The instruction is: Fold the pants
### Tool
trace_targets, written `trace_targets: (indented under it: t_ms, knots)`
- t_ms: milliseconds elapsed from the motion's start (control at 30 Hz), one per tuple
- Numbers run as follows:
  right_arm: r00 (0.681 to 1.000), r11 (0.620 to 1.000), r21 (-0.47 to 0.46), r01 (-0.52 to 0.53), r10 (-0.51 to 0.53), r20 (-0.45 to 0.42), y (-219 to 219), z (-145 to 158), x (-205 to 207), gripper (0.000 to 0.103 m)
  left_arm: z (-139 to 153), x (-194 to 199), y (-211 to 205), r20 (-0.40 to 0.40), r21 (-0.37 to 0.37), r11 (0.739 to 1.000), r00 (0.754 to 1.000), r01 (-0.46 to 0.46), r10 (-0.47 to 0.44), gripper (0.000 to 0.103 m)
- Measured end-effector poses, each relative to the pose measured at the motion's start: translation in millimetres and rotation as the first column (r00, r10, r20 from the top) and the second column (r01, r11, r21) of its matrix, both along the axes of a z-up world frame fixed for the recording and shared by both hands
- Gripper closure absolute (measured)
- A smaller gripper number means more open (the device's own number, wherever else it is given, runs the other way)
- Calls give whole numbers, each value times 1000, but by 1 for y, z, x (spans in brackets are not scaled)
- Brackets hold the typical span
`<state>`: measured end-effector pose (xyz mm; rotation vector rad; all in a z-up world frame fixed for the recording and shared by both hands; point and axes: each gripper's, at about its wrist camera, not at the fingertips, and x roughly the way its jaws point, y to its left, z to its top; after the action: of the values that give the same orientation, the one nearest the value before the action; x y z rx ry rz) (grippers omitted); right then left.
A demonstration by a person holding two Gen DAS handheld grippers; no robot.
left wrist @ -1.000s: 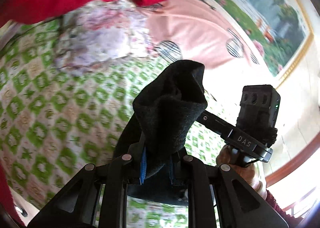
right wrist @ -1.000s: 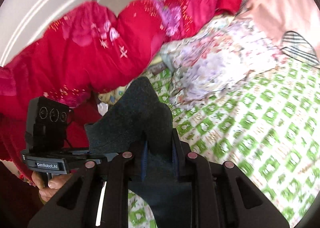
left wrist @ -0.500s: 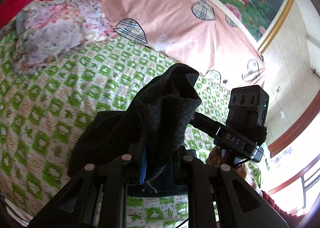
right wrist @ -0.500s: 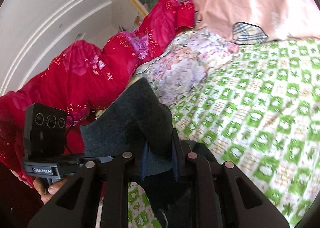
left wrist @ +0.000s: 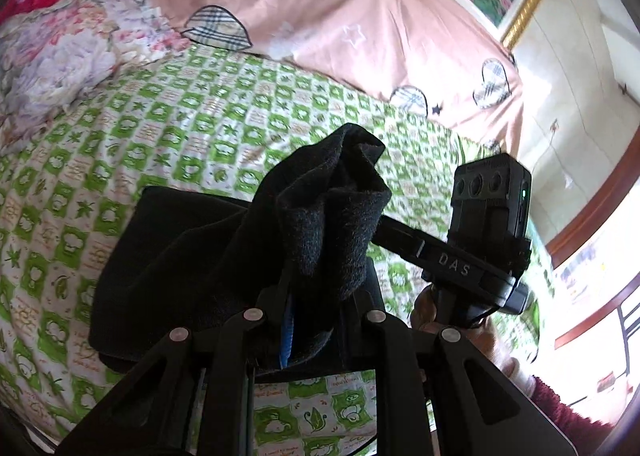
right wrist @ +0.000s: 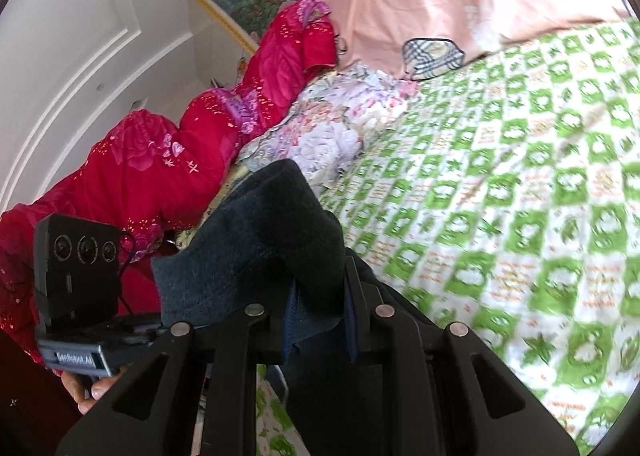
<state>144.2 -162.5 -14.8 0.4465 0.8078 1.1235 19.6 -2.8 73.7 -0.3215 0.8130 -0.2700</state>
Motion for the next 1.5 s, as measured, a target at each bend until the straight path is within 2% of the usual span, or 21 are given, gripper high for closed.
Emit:
trace_targets:
  t_ms: [400, 533, 700, 800, 867, 900, 1000, 1167, 1267, 1367, 1500]
  knots:
    - [997, 996, -42, 77, -79, -25, -32, -21, -12, 81, -29, 0, -42, -19, 90, 992, 996, 84, -82, 86]
    - [992, 989, -91, 118, -121, -32, -42, -24, -17, 78, -36, 0, -50, -20, 108, 989, 995, 102, -100, 86]
    - [979, 963, -187, 195, -202, -20, -55, -22, -29, 78, -45, -1, -62, -32, 136, 982, 991, 133, -129, 82]
    - [962, 935, -239, 263, -272, -5, -66, -19, -38, 68, -48, -3, -68, -31, 155, 977, 989, 149, -146, 72]
    - [949, 919, -257, 301, -314, -13, -75, -18, -41, 53, -49, -4, -70, -32, 147, 976, 987, 159, -156, 56]
    - [944, 912, -263, 313, -329, -17, -78, -18, -42, 52, -50, -4, -71, -37, 126, 977, 985, 174, -170, 53]
    - [924, 888, -288, 358, -381, -25, -87, -16, -46, 49, -50, -9, -74, -40, 104, 975, 980, 197, -194, 50]
    - [881, 842, -299, 449, -474, -11, -102, -8, -52, 35, -52, -17, -72, -50, 76, 970, 973, 230, -226, 46]
    - [855, 819, -295, 493, -519, -12, -107, -1, -54, 33, -48, -24, -67, -48, 46, 970, 970, 239, -237, 44]
    - [848, 810, -296, 506, -530, 0, -103, 7, -57, 26, -42, -30, -62, -30, 40, 971, 972, 235, -234, 41]
    - [862, 814, -299, 497, -504, 60, -86, 22, -63, 22, -34, -37, -51, -7, 35, 978, 979, 206, -206, 38]
